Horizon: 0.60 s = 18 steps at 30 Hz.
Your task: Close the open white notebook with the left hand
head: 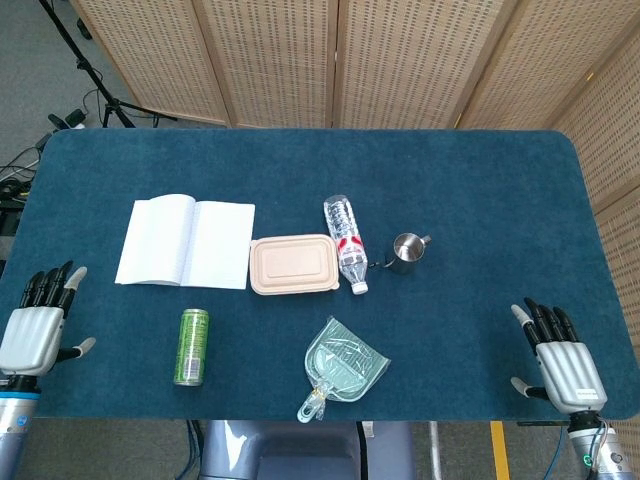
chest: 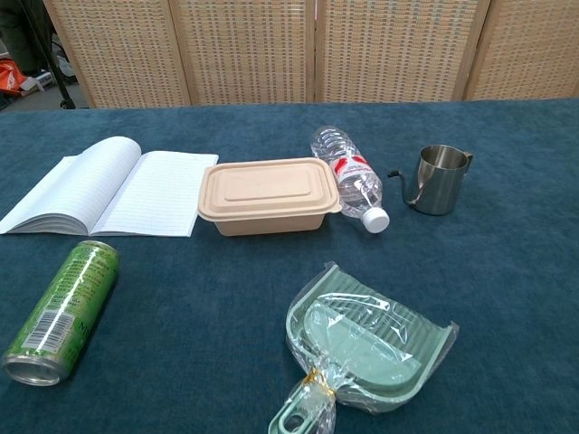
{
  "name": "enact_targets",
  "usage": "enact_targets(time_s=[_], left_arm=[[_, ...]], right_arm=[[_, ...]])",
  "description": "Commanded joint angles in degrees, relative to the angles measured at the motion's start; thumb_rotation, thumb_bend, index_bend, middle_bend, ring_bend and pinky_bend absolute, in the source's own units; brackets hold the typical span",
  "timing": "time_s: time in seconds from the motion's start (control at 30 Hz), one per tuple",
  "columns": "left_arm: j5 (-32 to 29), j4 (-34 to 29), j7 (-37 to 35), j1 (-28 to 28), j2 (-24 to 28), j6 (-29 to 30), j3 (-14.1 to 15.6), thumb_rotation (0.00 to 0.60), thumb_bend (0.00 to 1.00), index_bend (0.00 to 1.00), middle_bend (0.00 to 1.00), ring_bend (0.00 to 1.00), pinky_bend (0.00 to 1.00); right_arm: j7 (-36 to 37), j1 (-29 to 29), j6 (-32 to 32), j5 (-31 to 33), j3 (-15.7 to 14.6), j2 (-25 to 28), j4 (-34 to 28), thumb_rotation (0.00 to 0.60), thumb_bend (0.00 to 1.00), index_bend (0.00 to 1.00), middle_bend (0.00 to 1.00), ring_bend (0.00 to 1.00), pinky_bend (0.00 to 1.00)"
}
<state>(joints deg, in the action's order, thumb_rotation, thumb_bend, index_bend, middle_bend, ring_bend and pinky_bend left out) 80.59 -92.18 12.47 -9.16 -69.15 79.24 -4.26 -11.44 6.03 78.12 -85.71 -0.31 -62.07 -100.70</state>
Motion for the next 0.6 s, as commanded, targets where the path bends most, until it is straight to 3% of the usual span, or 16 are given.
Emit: enact_targets(time_s=[0.03, 0.6], left_arm=[[-1.82, 2.06, 0.65, -1.51, -0.83, -2.32, -0.99, 0.6, 0.0, 0.0, 0.0, 0.0, 0.0], [-5.33, 23.2, -2.25, -11.39, -13.61, -12.86, -4.93, 0.6, 0.0, 0.0, 0.0, 0.0, 0.0]], right_arm=[[0.0, -0.03, 0.15, -0.29, -0.07, -0.02, -0.1, 0.6, 0.0, 0.0, 0.0, 0.0, 0.0], [0.73, 0.01, 0.15, -0.96, -0.31, 0.15, -0.31, 0.6, 0.0, 0.0, 0.0, 0.0, 0.0]])
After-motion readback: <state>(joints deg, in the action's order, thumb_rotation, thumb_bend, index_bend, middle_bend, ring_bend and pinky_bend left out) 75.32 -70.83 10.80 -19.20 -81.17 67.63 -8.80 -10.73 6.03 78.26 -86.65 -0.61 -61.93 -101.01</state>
